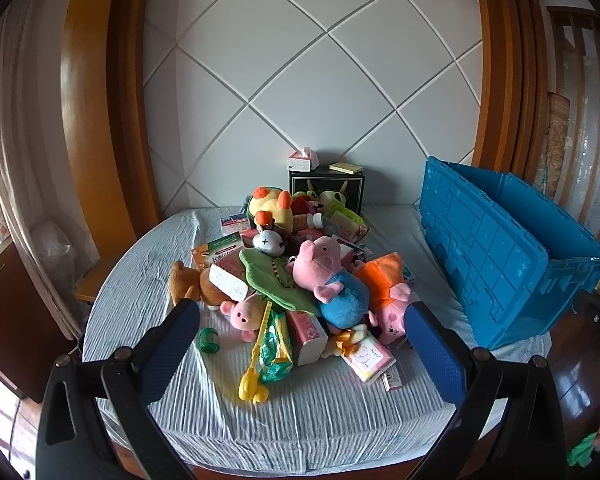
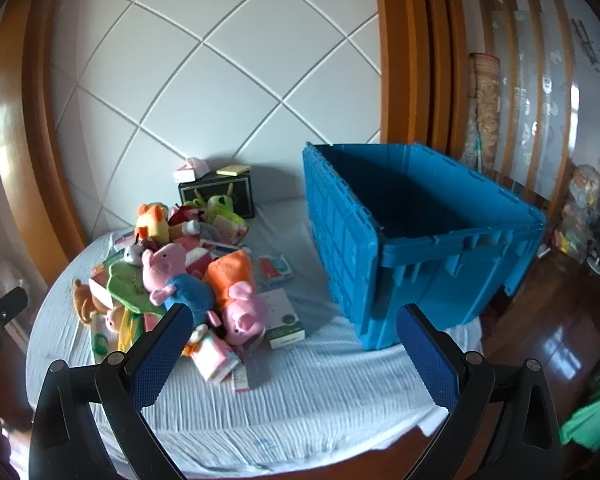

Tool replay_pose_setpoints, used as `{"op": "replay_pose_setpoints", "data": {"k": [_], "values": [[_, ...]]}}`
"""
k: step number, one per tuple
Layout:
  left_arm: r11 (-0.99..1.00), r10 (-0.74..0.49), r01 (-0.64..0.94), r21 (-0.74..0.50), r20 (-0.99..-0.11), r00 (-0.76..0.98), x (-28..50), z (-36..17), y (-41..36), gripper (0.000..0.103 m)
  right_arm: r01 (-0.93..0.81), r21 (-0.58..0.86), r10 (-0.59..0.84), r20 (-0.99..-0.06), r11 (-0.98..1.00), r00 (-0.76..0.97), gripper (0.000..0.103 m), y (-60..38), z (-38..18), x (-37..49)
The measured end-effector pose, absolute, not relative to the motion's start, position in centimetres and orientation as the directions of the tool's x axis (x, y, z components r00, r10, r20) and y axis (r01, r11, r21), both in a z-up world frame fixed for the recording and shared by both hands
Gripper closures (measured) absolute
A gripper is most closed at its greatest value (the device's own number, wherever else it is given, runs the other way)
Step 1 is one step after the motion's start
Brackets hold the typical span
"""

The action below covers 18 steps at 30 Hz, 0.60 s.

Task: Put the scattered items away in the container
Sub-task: 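Move both tools toward the pile of toys on the table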

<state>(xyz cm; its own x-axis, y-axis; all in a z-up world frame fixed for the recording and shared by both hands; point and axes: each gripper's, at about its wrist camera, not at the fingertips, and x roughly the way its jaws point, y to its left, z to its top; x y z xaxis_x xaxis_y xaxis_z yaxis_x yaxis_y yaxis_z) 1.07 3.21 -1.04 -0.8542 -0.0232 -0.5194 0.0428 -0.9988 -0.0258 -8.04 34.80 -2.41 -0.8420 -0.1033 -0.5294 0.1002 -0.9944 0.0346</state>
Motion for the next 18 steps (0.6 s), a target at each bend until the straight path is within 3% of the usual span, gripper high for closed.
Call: {"op": "replay_pose_setpoints", "data": {"k": [18], "values": [[-0.982,-0.146,0.188,-0.015,-0.576,-0.804,0.6,-6.0,2.4,0.000,0.209,0.027,-0.189,-0.551,-0.978,-0.813,0.000,34.0,-6.1,-12.1]]}}
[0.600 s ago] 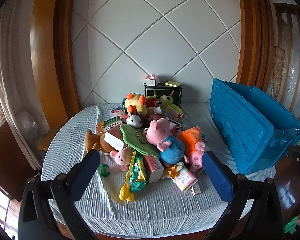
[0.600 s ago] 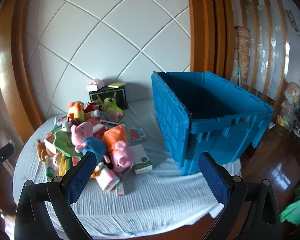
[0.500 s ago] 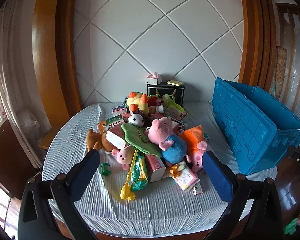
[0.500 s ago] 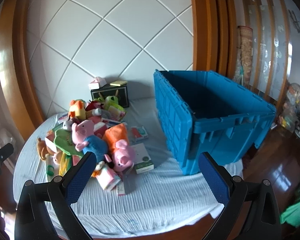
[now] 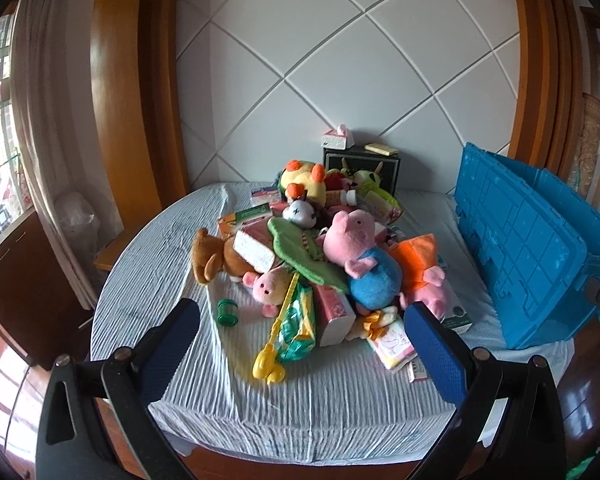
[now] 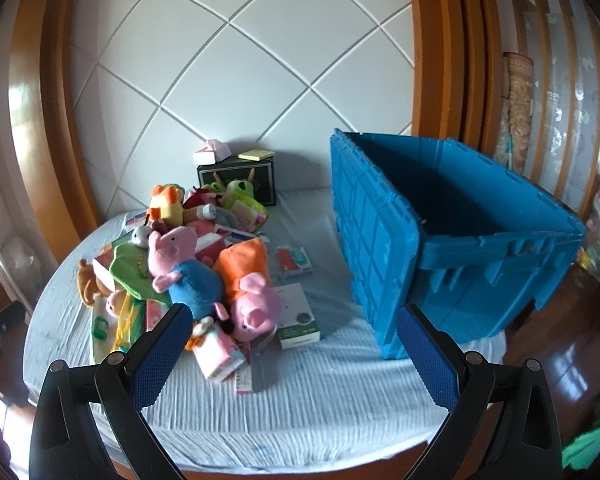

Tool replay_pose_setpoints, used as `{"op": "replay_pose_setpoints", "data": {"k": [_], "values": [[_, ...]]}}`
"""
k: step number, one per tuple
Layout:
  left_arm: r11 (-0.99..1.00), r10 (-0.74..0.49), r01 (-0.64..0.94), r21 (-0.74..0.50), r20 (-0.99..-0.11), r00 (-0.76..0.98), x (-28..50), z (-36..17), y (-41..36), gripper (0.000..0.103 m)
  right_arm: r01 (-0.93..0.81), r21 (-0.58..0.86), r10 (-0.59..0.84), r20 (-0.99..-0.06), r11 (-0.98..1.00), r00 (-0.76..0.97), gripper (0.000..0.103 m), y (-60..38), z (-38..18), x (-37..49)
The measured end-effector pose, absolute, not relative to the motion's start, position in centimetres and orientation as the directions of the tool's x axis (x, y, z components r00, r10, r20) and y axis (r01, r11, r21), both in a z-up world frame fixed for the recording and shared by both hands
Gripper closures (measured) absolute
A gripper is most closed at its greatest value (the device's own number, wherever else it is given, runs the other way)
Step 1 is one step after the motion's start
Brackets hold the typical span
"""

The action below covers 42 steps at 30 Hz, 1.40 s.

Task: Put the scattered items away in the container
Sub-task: 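Move both tools toward the pile of toys on the table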

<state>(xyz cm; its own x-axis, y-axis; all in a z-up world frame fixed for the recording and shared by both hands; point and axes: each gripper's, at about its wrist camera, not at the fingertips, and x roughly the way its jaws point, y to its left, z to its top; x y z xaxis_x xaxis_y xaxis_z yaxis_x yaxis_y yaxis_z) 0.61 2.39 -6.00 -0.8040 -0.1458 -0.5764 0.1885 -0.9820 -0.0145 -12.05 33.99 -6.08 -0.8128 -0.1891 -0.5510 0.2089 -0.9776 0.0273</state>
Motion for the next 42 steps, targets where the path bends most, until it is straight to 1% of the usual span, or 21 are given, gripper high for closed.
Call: {"op": "replay_pose_setpoints", "data": {"k": [7,9,12,16,21,24,29,33,36,40,42], "values": [[-0.948,-0.268,0.315,0.044,-0.643,-0.717,-0.1,-9.7,-0.3,0.000,0.305,0.045,-0.268,-0.612,-0.951,-0.744,0.000,31.1,-9.6,-14.2],[-0.942,-0.279,0.331,0.051,-0.666,-0.691,-0.7,-11.2,-1.7,0.000,0.339,0.046,-0.290,-0.632,-0.940,-0.718,0.000,29.7,-10.7,-14.7],[-0.946,-0.255,0.321,0.035,-0.691,-0.677,-1.3,-13.2,-3.3,0.000,0.388,0.034,-0.311,-0.664,-0.921,-0.680,0.000,27.2,-12.5,-15.6],[-0.953,-0.253,0.293,0.074,-0.723,-0.642,-3.3,-16.4,-4.7,0.002,0.407,0.042,-0.317,-0.701,-0.912,-0.639,0.000,24.4,-15.3,-16.5],[-0.972,-0.191,0.224,0.069,-0.790,-0.582,-6.6,-21.0,-6.4,0.016,0.415,0.049,-0.308,-0.751,-0.908,-0.584,0.000,20.3,-18.7,-17.4],[-0.981,-0.149,0.184,0.055,-0.821,-0.550,-8.3,-23.1,-7.1,0.019,0.410,0.045,-0.290,-0.776,-0.911,-0.559,0.000,18.0,-20.2,-17.5],[-0.992,-0.101,0.116,0.046,-0.843,-0.528,-10.5,-25.4,-7.7,0.020,0.372,0.064,-0.268,-0.806,-0.926,-0.528,0.000,15.7,-22.1,-18.3],[-0.997,-0.059,0.066,0.030,-0.863,-0.502,-11.4,-26.6,-8.3,0.032,0.339,0.088,-0.264,-0.814,-0.936,-0.517,0.000,14.3,-22.6,-18.9],[-0.999,-0.027,0.044,0.006,-0.868,-0.496,-12.0,-27.1,-8.7,0.032,0.276,0.087,-0.227,-0.816,-0.957,-0.531,0.000,14.9,-22.6,-19.3],[-1.000,0.005,0.001,-0.006,-0.872,-0.490,-12.9,-27.8,-8.2,0.032,0.180,0.037,-0.128,-0.839,-0.983,-0.529,0.000,17.5,-23.6,-19.5],[-1.000,0.008,-0.009,-0.005,-0.881,-0.473,-13.2,-28.1,-7.7,0.032,0.160,0.039,-0.117,-0.849,-0.986,-0.515,0.001,18.9,-24.3,-19.5]]}}
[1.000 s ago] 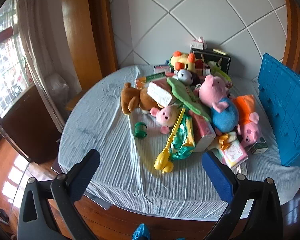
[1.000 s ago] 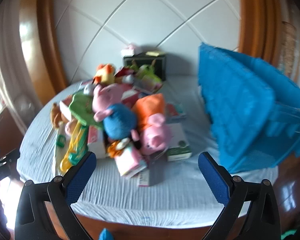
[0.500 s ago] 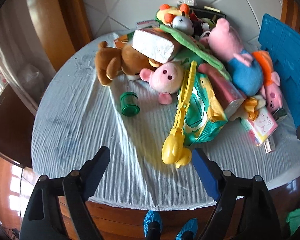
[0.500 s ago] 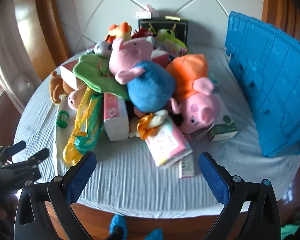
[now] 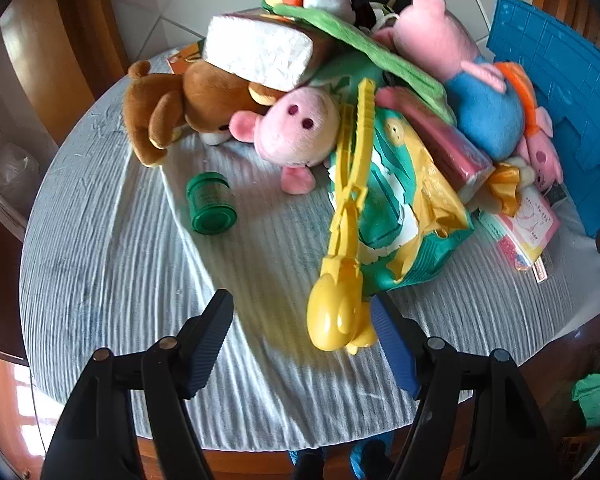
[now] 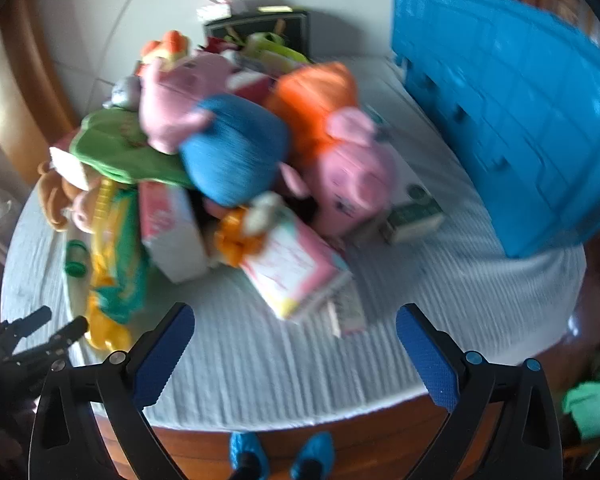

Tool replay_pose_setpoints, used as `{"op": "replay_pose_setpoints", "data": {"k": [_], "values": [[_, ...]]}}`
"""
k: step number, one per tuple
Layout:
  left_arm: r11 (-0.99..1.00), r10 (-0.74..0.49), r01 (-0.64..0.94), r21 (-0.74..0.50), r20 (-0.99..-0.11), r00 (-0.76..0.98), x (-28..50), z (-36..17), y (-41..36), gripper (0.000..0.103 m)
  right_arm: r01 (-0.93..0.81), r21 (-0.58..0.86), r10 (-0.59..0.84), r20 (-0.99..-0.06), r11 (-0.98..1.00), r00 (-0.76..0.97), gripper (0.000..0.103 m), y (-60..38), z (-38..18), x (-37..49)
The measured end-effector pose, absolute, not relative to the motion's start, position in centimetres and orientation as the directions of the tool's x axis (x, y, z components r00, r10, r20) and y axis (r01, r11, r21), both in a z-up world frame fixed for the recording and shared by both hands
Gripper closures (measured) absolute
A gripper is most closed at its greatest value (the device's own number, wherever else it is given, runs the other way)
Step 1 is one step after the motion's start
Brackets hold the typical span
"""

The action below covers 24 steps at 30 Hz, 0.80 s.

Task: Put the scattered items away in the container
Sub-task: 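Move both tools toward the pile of toys on the table, then grasp the yellow snowball clip with the left tool while the right tool grasps the pink pad pack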

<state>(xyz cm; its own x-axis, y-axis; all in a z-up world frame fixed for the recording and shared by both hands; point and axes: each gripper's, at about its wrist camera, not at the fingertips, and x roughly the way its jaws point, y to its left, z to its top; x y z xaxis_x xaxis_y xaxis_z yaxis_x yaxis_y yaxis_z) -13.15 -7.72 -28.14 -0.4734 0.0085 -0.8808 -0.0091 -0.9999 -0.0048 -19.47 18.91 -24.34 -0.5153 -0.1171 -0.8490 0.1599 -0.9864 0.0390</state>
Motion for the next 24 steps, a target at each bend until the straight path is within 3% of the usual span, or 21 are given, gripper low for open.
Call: {"op": "replay_pose_setpoints", "data": {"k": [4,12,16,24], "values": [[-1.000,-0.009,-0.012,0.016,-0.892,-0.452,-13.1,-28.5,-6.8,0.032,0.146,0.028,-0.097,-0.866,-0.989,-0.491,0.021,21.4,-25.9,-20.3],[-0.997,-0.077,0.015,0.080,-0.886,-0.456,-13.8,-28.9,-6.3,0.032,0.210,0.031,-0.134,-0.860,-0.977,-0.493,0.021,21.8,-27.2,-21.0],[-0.999,-0.048,0.026,0.040,-0.892,-0.449,-14.6,-29.9,-6.6,0.032,0.270,0.004,-0.141,-0.860,-0.963,-0.491,0.020,20.0,-28.2,-21.8],[-0.999,-0.052,0.014,0.051,-0.897,-0.439,-16.3,-31.1,-5.9,0.032,0.352,-0.120,-0.083,-0.856,-0.928,-0.510,0.017,16.4,-30.3,-23.6]]}}
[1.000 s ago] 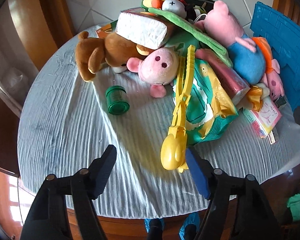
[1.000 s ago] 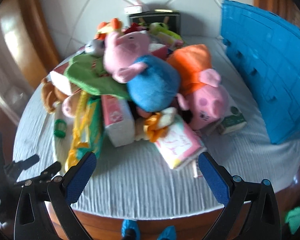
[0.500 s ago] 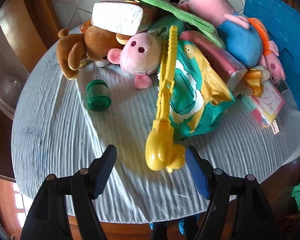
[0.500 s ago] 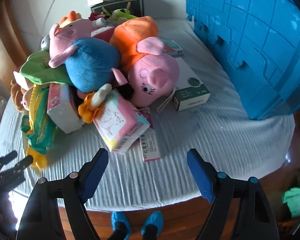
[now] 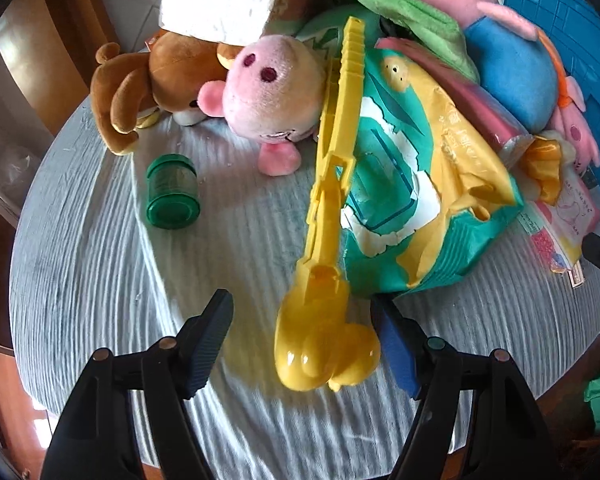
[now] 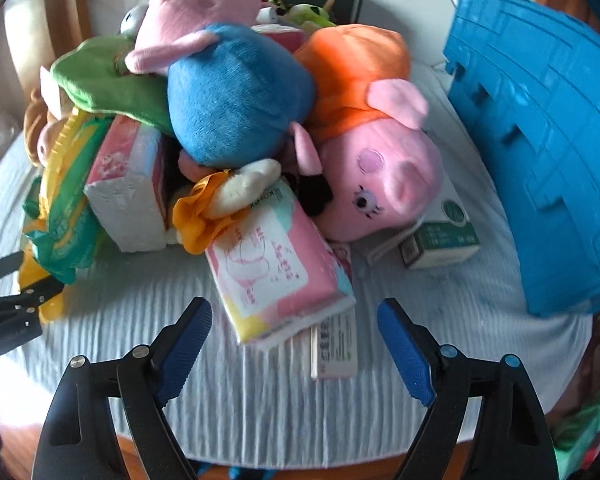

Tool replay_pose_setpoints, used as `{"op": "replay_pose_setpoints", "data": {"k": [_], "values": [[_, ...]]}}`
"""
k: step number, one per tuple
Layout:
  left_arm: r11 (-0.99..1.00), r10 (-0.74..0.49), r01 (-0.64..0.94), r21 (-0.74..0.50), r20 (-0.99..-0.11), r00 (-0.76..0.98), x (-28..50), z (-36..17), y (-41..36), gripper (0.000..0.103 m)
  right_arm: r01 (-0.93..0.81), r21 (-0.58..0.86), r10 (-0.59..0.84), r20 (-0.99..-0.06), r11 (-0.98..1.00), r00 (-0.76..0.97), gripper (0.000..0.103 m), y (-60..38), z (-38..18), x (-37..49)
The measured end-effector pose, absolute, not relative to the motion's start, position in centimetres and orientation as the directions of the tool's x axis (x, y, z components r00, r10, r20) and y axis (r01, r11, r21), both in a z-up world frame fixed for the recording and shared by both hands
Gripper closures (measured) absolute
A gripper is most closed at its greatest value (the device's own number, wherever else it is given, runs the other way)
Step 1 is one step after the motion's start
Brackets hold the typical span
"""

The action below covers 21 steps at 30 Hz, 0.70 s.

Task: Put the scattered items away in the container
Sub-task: 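Grasp the yellow snowball clip with the left tool while the right tool grasps the pink pad pack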

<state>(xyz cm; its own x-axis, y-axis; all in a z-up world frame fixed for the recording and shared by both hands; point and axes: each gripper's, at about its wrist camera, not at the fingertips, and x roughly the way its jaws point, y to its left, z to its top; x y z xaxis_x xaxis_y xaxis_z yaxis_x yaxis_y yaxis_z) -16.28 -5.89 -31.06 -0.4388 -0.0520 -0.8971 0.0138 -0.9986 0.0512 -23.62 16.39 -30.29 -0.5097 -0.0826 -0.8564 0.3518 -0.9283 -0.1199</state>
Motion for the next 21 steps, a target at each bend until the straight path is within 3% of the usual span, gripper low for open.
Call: {"op": "replay_pose_setpoints", "data": {"k": [12,13,14,16,18,21], "values": [[-0.999,-0.027,-0.017,0.038,-0.905,-0.423,-17.9,-31.9,-5.0,0.032,0.429,-0.236,-0.030,-0.849,-0.872,-0.527,0.002,13.1,-33.2,-25.3],[-0.999,-0.029,-0.018,0.040,-0.906,-0.421,-18.0,-32.0,-5.0,0.032,0.426,-0.238,-0.025,-0.850,-0.873,-0.526,0.004,13.1,-33.4,-25.4],[-0.999,-0.029,-0.018,0.040,-0.906,-0.422,-18.0,-32.0,-5.0,0.032,0.415,-0.229,-0.026,-0.851,-0.880,-0.524,0.015,13.2,-33.5,-25.5],[-1.000,-0.005,-0.022,0.016,-0.904,-0.427,-17.7,-31.9,-5.2,0.042,0.391,-0.205,-0.031,-0.855,-0.897,-0.518,0.025,13.7,-33.4,-25.5],[-1.000,0.014,-0.026,-0.004,-0.905,-0.424,-17.4,-31.6,-5.3,0.054,0.378,-0.141,-0.066,-0.872,-0.915,-0.486,0.026,14.5,-33.2,-25.4],[-1.000,-0.006,-0.015,0.013,-0.905,-0.426,-16.9,-31.4,-5.4,0.054,0.383,-0.075,-0.116,-0.885,-0.921,-0.452,0.027,15.2,-32.8,-24.9]]}}
